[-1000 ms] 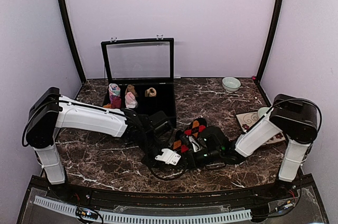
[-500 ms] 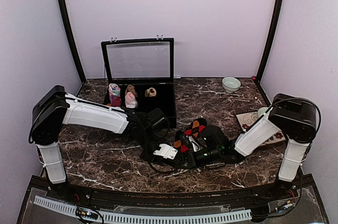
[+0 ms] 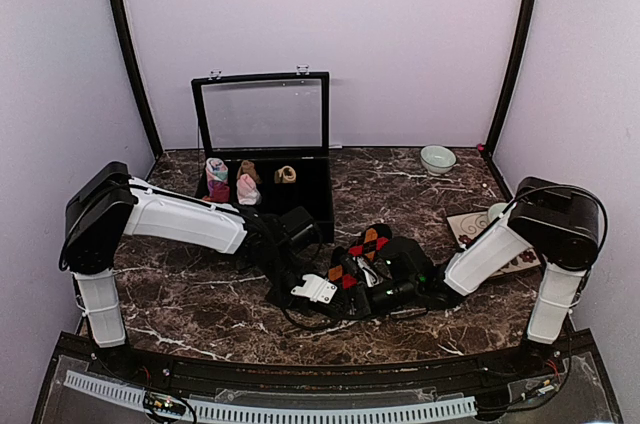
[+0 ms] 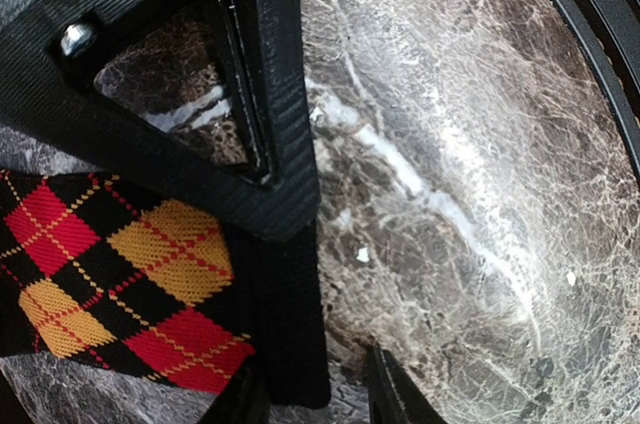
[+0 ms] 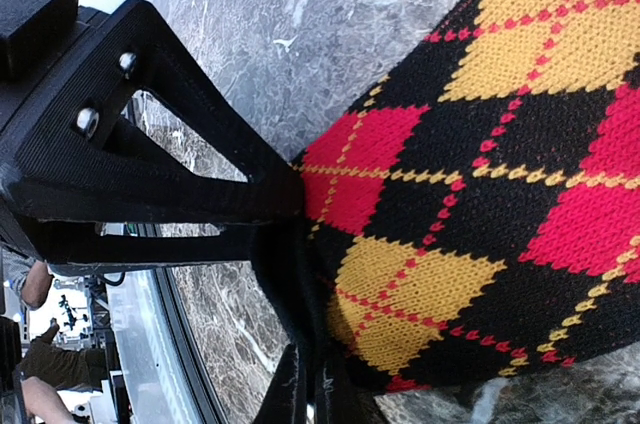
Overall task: Roll the socks
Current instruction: Roll the sock at the center of the board.
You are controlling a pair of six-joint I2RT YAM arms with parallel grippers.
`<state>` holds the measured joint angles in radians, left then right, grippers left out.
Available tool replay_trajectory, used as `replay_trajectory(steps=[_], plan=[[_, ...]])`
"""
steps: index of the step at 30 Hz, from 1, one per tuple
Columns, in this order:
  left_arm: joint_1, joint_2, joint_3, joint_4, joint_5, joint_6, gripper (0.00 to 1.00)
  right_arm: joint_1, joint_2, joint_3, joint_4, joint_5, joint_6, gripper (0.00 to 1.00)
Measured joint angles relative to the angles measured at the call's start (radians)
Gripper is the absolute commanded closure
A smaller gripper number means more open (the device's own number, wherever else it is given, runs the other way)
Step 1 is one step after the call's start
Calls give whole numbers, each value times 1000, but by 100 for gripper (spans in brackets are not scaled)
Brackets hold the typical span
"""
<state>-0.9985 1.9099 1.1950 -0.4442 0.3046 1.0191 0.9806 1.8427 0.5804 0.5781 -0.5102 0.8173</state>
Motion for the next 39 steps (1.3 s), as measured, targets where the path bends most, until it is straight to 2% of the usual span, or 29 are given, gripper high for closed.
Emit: replay_trajectory(steps=[2,6,8,15,17,19,22,29,33,35,39], plan=[[0,1,0,1,1,3,74,-2,0,0,-1,-4,0,100],[0,4,0,6,2,10,93,-4,-1,2,-8,-18,-5,82],[0,8,0,15,1,16,100,-4,-8,10,-20,-29,-14,79],[10,38,41,-9,34,17,100,-2,-66,16,-108,-12,-69,71],[19,60,72,-39,62,15,100,0,-114,-8,-145,28,-103,64],[29,86,108,-75,96,13,100,4,-138,-21,-158,48,-125,62],[42,119,151,-131,143,13,100,49,-233,-63,-214,176,-186,61],[63,200,261,-268,233,16,100,264,-426,-111,-401,569,-361,61],[64,240,309,-330,281,16,100,389,-511,-115,-417,761,-501,61],[64,262,337,-365,304,17,100,458,-508,-100,-419,829,-582,61],[64,302,389,-430,338,17,100,541,-401,-10,-445,906,-719,61]])
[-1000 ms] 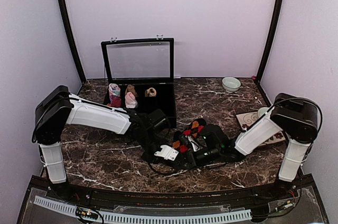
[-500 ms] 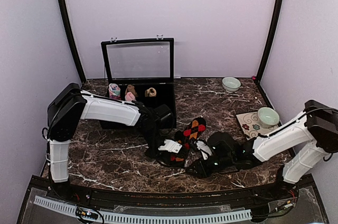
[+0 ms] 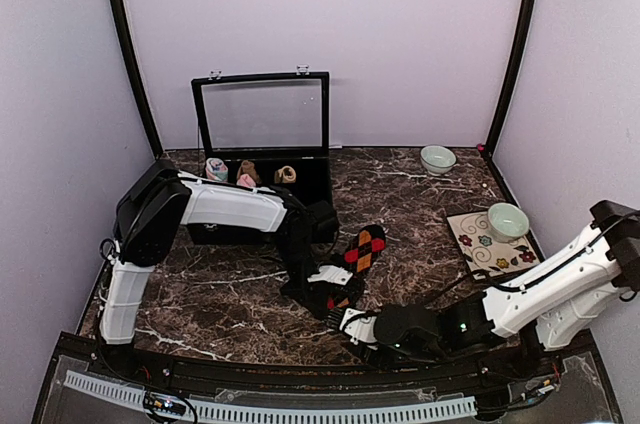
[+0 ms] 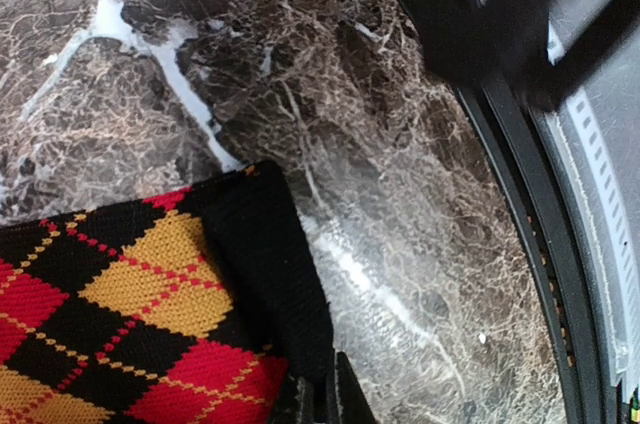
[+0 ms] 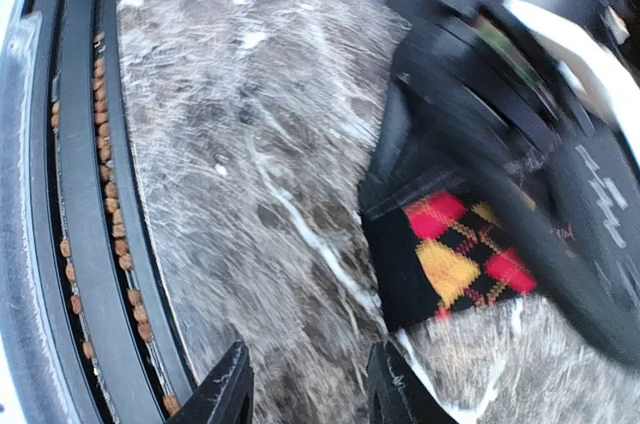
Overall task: Roll the socks
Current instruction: Roll the sock at the center of the board.
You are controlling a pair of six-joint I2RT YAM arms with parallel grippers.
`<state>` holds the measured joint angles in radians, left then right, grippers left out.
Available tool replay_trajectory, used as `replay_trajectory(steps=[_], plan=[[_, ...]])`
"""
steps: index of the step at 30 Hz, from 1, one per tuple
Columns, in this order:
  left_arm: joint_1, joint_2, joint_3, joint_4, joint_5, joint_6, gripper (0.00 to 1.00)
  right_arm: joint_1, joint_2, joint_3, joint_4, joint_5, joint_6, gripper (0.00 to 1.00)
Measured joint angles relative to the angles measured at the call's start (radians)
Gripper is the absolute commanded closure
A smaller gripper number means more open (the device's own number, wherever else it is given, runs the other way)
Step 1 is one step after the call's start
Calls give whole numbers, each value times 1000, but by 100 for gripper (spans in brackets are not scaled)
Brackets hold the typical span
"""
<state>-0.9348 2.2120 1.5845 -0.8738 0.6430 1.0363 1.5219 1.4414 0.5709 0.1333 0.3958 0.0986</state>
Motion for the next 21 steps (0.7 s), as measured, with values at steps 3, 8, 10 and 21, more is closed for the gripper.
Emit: replay_trajectory(steps=[3,8,10,21], plan=[[0,19,23,-31,18,0,100,23,64,40,6,29,-92,62],[0,40,50,-69,36,0,100,24,122,47,48,67,-224,64],[0,50,63,-86,41,1,100,22,160,60,73,77,-280,64],[0,68,89,-122,46,5,100,-65,246,71,219,67,-418,68]])
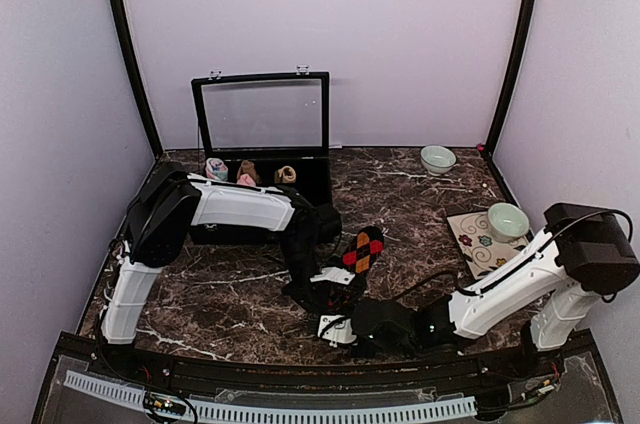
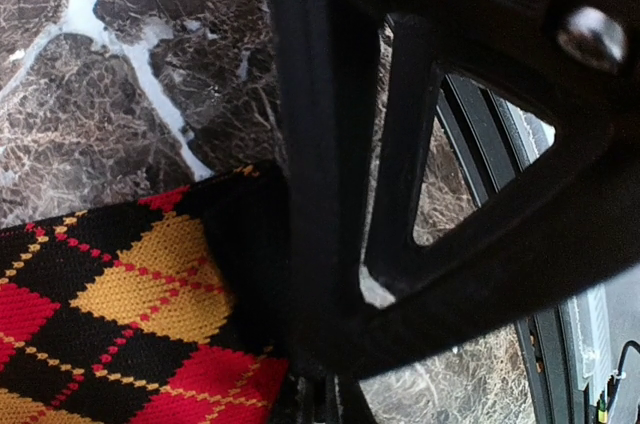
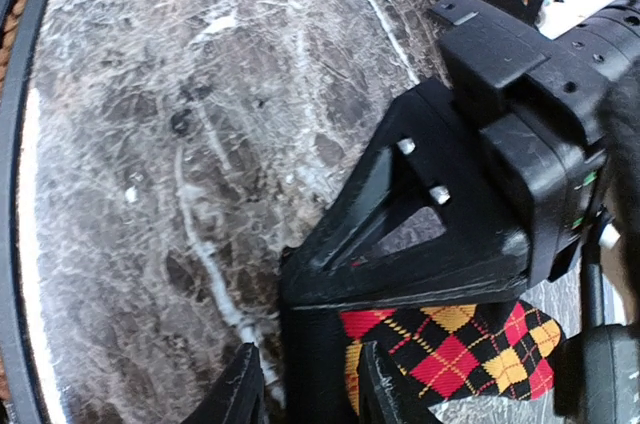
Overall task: Roll the socks
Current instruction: Roll the sock at the center of the board.
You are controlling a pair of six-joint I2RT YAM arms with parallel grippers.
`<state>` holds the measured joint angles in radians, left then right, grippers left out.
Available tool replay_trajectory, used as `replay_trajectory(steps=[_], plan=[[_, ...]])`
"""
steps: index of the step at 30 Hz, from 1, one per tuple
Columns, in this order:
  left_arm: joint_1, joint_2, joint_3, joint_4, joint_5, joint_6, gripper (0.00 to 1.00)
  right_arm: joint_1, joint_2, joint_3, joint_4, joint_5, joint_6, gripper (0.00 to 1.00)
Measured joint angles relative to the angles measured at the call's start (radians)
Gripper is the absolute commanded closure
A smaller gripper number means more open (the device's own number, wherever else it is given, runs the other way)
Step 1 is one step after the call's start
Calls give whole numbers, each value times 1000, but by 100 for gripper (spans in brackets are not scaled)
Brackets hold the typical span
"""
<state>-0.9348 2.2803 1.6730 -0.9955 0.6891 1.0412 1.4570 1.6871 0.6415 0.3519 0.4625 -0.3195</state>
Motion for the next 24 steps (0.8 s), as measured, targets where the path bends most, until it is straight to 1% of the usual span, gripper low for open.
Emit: replay_trajectory(steps=[10,21,23,24], plan=[[0,6,10,-11,-1,3,100,-14,43,-50,95,-23,12,70],[0,7,11,-21,0,13,100,-27,73,-85,212,-51,95,72],[0,8,11,-25,-1,13,97,-29,76,-97,239,-56,109,72],[0,8,12,-26,0,13,94,-30,77,-103,250,-58,113,72]])
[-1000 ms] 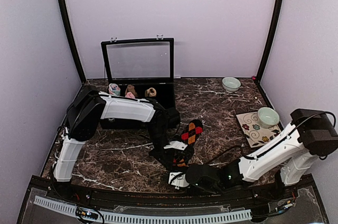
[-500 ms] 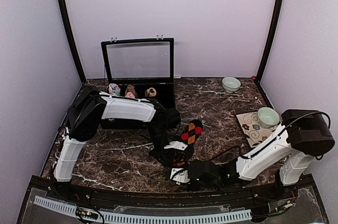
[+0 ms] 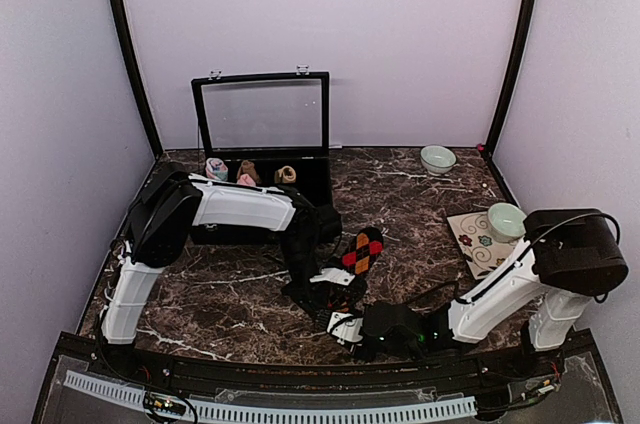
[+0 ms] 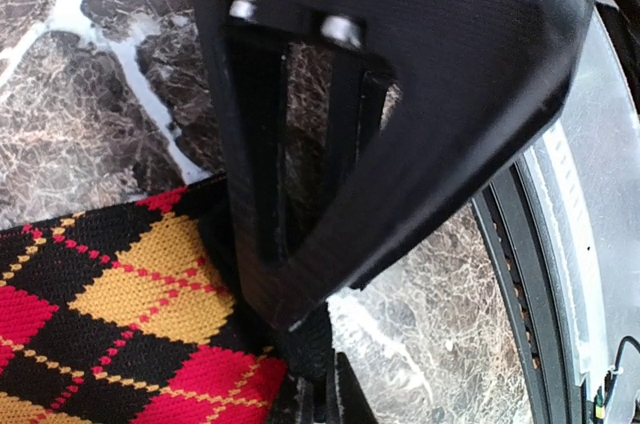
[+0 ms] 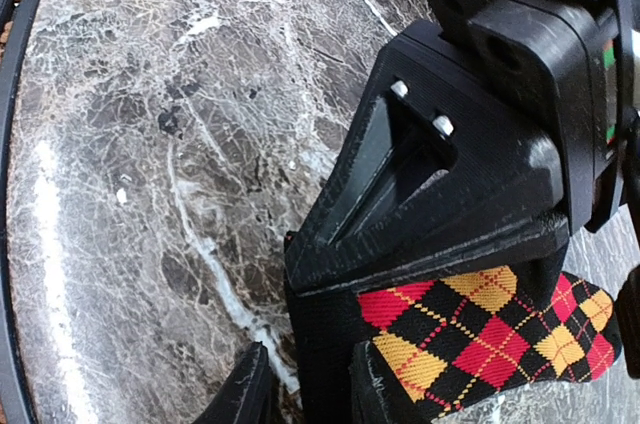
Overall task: Roll the socks
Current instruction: Roll the sock at the center of the board.
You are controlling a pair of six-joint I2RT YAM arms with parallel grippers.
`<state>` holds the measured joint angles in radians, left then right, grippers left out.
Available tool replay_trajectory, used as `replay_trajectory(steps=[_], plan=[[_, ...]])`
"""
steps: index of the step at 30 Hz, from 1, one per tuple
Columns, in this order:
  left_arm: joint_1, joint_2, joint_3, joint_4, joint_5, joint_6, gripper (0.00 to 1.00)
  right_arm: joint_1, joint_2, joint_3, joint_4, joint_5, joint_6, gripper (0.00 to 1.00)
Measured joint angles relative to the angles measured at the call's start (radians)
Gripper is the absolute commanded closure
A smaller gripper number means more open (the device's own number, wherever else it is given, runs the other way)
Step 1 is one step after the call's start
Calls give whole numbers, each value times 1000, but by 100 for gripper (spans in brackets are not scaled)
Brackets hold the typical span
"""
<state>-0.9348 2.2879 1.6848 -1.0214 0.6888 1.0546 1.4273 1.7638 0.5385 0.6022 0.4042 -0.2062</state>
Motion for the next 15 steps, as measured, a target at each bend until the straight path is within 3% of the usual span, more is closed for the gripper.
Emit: replay_trajectory(steps=[6,15], plan=[[6,-2,0,-10,10,-7,75,-1,3,-21,40,-7,10,72],[51,-111,-142,41,-31,-48,69,-2,34,-22,98,-5,11,72]])
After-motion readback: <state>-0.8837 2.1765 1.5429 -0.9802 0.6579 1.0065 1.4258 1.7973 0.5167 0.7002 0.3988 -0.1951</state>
